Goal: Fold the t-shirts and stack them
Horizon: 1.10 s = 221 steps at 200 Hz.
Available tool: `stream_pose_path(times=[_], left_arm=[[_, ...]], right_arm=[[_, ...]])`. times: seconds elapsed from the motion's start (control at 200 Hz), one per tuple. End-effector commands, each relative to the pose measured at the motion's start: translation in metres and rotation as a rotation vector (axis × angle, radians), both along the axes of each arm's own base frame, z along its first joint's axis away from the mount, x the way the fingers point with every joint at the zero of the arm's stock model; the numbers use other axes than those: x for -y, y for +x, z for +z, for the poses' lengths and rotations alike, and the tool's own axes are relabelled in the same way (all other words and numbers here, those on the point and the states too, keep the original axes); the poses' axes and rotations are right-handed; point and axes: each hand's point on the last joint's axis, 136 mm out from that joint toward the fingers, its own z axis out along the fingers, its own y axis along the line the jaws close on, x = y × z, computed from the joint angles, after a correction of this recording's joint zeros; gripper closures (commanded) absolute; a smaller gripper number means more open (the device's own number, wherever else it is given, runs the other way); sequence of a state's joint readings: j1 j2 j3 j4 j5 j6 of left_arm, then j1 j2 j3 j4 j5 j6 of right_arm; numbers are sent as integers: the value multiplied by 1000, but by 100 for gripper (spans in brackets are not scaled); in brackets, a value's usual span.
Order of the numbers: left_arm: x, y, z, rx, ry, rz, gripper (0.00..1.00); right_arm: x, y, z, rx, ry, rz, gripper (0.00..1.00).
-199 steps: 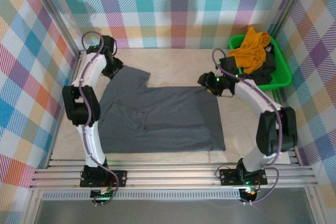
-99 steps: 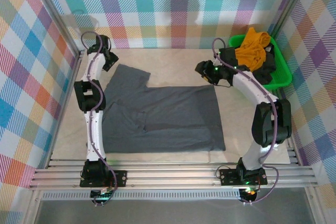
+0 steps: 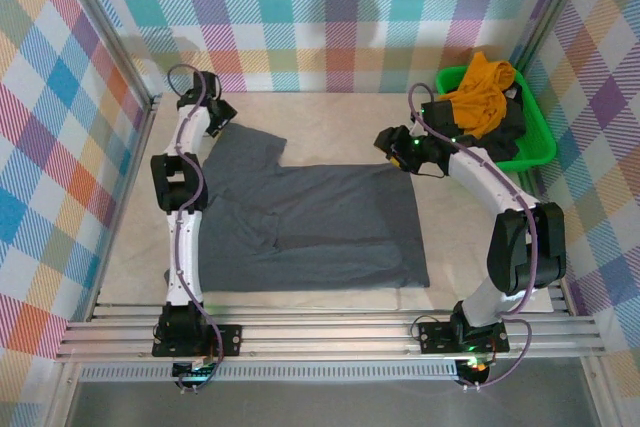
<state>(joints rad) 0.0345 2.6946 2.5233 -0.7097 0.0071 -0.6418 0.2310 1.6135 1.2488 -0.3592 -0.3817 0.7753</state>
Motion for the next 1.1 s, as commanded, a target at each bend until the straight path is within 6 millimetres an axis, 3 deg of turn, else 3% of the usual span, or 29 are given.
stream_pose_path(times=[0.0,0.185,0.35,0.53,0.62,0.88,1.1], left_arm=[[25,-18,-30,-110,-18,-40,42],[27,-30,-38,-166,-12,-36,46],[37,-52,-51,-267,1,-38,54],[48,-67,-57,-325,12,-48,83],[46,-64,-46,-305,19,-34,100],[51,-60,10,-217,7,-25,100],[56,-69,39,-182,-12,-32,100]], right_arm=[[-7,2,2,-1,26,23,48],[-3,2,-3,-9,-9,25,48],[27,7,-30,-125,-210,-65,49],[48,28,-49,-188,-427,-96,51],[63,39,-65,-228,-533,-124,52],[83,69,-107,-312,-654,-144,55],[93,73,-132,-390,-672,-146,63]])
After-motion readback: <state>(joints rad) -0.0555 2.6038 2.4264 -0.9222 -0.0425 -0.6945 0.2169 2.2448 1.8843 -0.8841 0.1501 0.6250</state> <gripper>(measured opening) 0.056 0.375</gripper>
